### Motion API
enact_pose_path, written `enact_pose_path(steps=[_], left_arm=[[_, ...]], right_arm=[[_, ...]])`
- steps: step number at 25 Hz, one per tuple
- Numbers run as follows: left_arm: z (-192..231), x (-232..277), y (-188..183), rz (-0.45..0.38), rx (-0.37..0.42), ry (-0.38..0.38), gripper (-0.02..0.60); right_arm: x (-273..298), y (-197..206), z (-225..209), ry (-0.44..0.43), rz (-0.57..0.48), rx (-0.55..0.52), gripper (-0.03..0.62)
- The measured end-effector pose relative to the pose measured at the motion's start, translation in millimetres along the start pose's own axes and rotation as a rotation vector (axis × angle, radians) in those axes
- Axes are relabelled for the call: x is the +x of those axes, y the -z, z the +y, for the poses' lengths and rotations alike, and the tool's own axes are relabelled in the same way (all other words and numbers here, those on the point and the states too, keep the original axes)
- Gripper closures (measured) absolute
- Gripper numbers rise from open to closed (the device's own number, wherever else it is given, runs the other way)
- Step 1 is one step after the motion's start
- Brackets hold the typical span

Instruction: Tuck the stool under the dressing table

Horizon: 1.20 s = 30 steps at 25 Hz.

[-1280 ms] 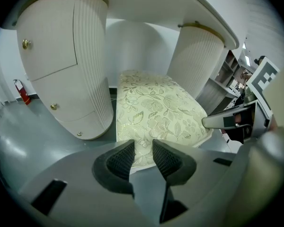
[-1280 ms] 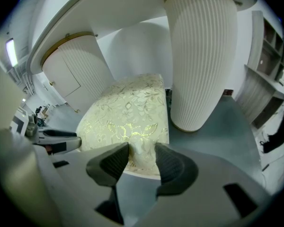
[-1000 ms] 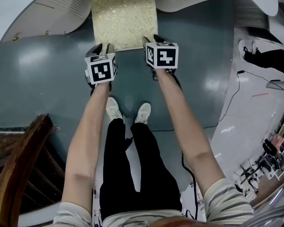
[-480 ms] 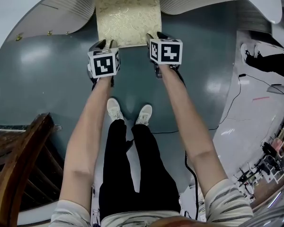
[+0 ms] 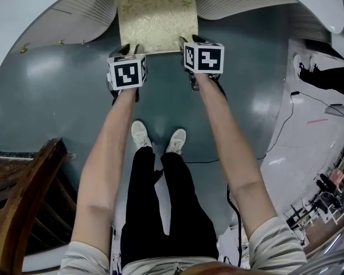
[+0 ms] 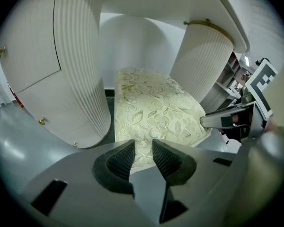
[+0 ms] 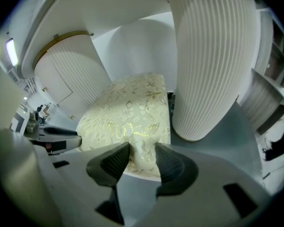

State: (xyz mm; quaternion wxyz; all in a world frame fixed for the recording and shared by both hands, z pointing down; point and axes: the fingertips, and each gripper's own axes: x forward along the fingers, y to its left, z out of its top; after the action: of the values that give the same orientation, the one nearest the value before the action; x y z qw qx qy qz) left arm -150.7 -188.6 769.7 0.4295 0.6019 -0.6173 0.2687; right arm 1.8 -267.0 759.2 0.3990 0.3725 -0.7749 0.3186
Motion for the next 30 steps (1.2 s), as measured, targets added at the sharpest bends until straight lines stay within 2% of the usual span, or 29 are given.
enact_pose_path(steps=[30], left_arm=[[17, 23, -47, -0.012, 0.017, -0.01, 0.456]], right_arm=[[29, -44, -8, -0.003, 0.01, -0.007, 0.413]])
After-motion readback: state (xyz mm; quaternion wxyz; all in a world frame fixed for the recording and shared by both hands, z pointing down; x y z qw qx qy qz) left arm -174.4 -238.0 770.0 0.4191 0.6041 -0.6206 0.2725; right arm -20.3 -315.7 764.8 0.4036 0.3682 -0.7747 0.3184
